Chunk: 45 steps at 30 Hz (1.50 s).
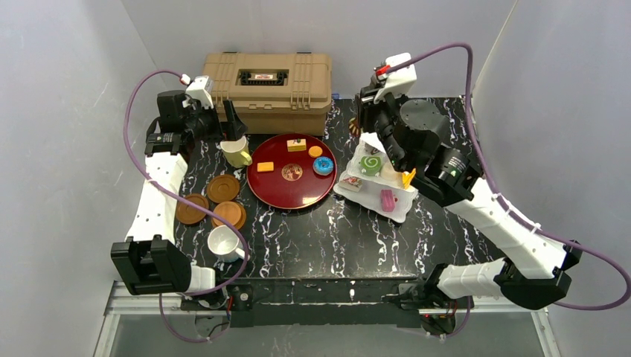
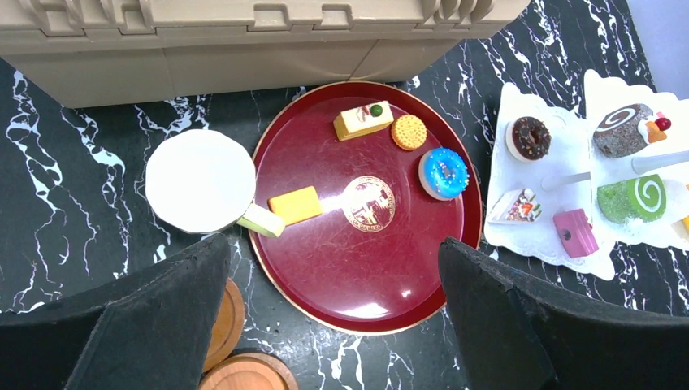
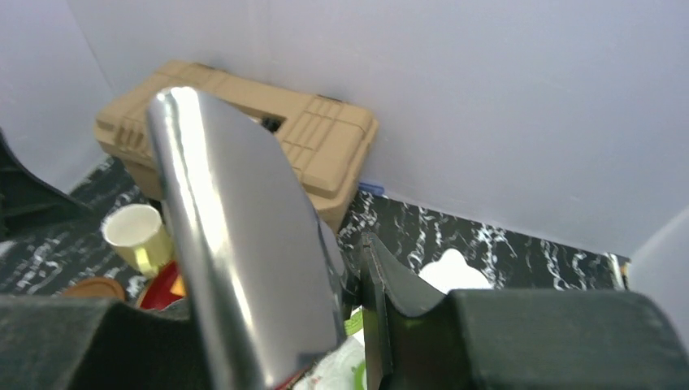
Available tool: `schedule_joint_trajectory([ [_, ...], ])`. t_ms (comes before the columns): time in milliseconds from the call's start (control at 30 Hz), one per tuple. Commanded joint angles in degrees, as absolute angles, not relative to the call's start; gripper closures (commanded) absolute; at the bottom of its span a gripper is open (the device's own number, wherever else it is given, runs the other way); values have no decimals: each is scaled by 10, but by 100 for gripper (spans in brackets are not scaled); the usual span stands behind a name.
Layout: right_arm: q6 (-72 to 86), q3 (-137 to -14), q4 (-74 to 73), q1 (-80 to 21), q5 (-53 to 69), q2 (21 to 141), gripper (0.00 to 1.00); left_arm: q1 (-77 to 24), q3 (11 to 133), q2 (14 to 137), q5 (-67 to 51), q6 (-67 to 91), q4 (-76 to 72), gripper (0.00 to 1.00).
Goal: Serve the afternoon tea
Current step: Place the desert on the desert table.
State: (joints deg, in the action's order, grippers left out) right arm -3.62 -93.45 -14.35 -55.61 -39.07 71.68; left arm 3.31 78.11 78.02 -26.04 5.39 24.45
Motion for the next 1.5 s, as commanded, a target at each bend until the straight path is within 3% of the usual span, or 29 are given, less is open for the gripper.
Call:
schedule_joint_trajectory([
  [0, -63, -910, -146, -554, -437, 703, 75, 37, 776, 759, -271, 54, 250, 2],
  [500, -101, -844, -64, -524, -471, 697, 74, 37, 772, 754, -293, 52, 250, 2],
  [1267, -85, -820, -55, -519, -472, 665, 71, 38, 768, 751, -290, 49, 254, 2],
  [1467, -86, -809, -46, -515, -473, 671, 59, 37, 765, 748, -285, 47, 255, 2],
])
